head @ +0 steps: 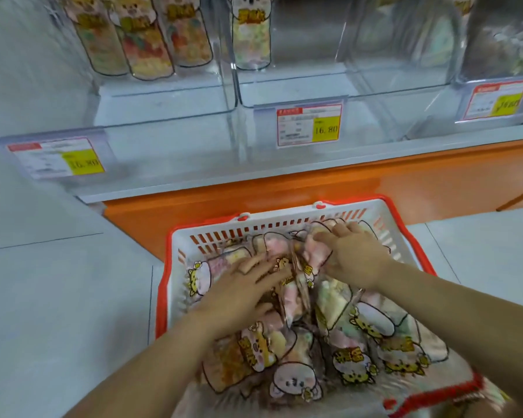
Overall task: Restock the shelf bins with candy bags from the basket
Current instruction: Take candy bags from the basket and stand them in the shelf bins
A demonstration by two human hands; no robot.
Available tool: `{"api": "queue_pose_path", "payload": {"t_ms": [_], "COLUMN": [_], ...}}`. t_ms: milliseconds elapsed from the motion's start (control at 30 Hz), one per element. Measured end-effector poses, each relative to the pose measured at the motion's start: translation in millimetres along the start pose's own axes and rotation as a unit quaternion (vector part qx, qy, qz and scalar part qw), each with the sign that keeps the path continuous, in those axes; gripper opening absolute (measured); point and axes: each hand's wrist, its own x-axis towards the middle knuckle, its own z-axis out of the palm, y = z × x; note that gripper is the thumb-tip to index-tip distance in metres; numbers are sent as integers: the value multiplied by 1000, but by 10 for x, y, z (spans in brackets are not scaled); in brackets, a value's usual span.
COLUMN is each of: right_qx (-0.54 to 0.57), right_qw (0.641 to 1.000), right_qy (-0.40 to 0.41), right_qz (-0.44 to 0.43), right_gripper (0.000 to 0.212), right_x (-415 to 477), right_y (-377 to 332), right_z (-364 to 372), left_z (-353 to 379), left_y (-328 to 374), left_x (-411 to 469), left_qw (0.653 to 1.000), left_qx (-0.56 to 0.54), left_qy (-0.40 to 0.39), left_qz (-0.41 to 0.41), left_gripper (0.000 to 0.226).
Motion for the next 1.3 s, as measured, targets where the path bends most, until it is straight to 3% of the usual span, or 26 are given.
{"api": "queue_pose_path", "payload": {"t_ms": [133, 367, 633, 833, 933, 1000, 1033, 1133, 1200, 1300], "right_qx": [124, 160, 196, 282, 335, 379, 399, 473, 516, 534], "right_qw": [992, 986, 973, 941, 911, 884, 871, 825, 801, 802], "right_qy": [18, 19, 101, 176, 233, 266, 281, 301, 286, 236], "right_qz": [-10, -45, -65, -62, -59, -60, -60, -76, -101, -128], "right_gripper": [56, 51, 42, 35, 32, 30, 31, 35, 38, 42], "right_x": [47, 15, -292, -540, -733, -867, -940, -1159, -1270, -1334], "right_y": [-28, -38, 49, 173, 172, 137, 105, -22, -97, -137], "right_z": [77, -29, -250, -355, -391, -413, -434, -547, -612, -658], "left_z": [-19, -205, -448, -546, -671, -768, -837, -995, -1069, -1113], "left_y": [14, 188, 458, 641, 722, 806, 869, 1068, 1181, 1303], "left_x": [-57, 62, 266, 71, -4, -43, -55, -31, 4, 45], "left_qw": [1000, 1000, 982, 980, 963, 918, 872, 624, 501, 417], "left_qx": [4, 15, 10, -25, -167, -315, -414, -735, -818, -851], "left_qy": [1, -26, -123, -65, -27, -35, -41, 36, 130, 225], "left_qz": [2, -5, -146, -188, -210, -238, -259, -263, -252, -227], "left_gripper": [70, 41, 22, 30, 37, 49, 57, 63, 52, 30]}}
